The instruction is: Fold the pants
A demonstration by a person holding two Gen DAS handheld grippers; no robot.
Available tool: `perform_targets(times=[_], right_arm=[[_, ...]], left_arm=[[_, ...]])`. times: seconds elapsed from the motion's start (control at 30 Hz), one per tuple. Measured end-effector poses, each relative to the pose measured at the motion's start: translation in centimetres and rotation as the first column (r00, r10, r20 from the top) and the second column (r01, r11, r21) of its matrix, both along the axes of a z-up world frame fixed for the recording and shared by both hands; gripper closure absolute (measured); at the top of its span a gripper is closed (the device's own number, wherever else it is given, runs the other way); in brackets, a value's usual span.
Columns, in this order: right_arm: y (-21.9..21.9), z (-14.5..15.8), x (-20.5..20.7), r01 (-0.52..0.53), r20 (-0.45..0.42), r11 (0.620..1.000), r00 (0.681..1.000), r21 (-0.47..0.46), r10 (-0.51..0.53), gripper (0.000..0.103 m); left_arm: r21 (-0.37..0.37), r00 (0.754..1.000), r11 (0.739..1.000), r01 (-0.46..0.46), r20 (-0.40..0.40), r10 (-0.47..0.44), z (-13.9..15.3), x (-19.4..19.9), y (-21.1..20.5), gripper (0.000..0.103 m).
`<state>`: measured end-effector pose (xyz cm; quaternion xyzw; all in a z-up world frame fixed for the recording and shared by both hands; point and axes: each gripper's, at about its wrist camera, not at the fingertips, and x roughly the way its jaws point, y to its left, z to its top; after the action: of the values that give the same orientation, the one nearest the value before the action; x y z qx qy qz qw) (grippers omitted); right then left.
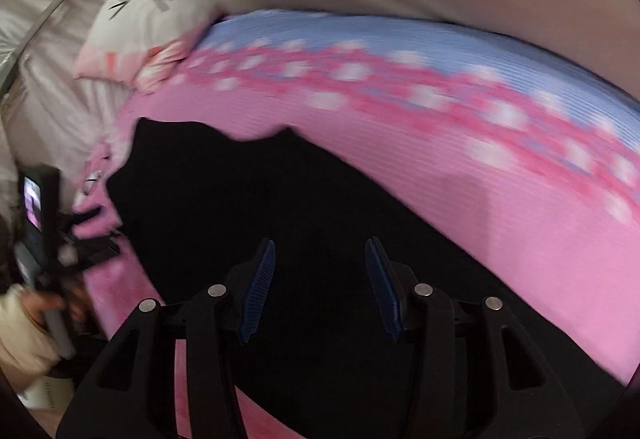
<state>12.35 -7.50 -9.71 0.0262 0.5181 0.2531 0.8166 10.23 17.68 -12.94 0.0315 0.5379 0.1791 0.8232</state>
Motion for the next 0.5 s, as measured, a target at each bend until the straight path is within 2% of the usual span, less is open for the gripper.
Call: perform_targets(times=[0.1, 0.13, 0.17, 0.2, 0.27, 0.33, 0.37, 0.43, 0.5], right_arm=[[6.0, -1.8, 4.9, -0.061, -0.059, 0.998, 0.996, 0.007, 0.062, 0.057], [7.7, -3.1, 6.4, -0.067, -0.095, 0.998, 0.993, -0.001, 0.067, 0.057], [9.0, -4.6, 8.0, -0.08, -0.13, 0.997, 0.988, -0.013, 0.078, 0.057], [9.7, -5.5, 9.4, -0.079, -0.135, 0.995, 0.988, -0.053, 0.071, 0.059], [8.9, -5.5, 11.6, 0.008, -0.118, 1.0, 0.993, -0.004, -0.009, 0.063], [8.2, -4.6, 11.7, 0.123, -0.117, 0.991, 0.986, 0.042, -0.118, 0.066], [8.5, -4.0, 11.0, 0.128, -0.092, 0.99, 0.988, 0.053, -0.123, 0.063], [10.7, -4.1, 9.6, 0.029, -0.08, 0.999, 0.996, 0.026, -0.027, 0.063], [12.2, -5.4, 10.3, 0.001, -0.036, 0.997, 0.999, -0.078, -0.004, 0.066]], left_arm=[[-0.018, 0.997, 0.999, -0.035, -0.068, 0.034, -2.6, 0.5, 3.0, 0.02], [-0.043, 0.997, 0.998, -0.036, -0.072, 0.033, -3.1, 0.5, 3.8, 0.011], [-0.073, 0.998, 0.996, -0.045, -0.045, 0.041, -3.2, 0.2, 4.7, 0.007], [-0.096, 0.998, 0.994, -0.052, -0.04, 0.048, -3.4, 0.0, 5.3, 0.005], [-0.161, 0.999, 0.986, -0.044, -0.02, 0.042, -3.8, -0.5, 6.3, 0.005], [-0.195, 0.999, 0.98, -0.035, -0.011, 0.034, -3.9, -0.7, 6.6, 0.005], [-0.21, 1.0, 0.977, -0.03, -0.01, 0.029, -4.0, -0.7, 6.8, 0.005], [-0.229, 1.0, 0.973, -0.027, -0.009, 0.026, -4.0, -0.8, 6.9, 0.005], [-0.242, 1.0, 0.97, -0.026, -0.004, 0.026, -4.1, -1.0, 7.0, 0.005]])
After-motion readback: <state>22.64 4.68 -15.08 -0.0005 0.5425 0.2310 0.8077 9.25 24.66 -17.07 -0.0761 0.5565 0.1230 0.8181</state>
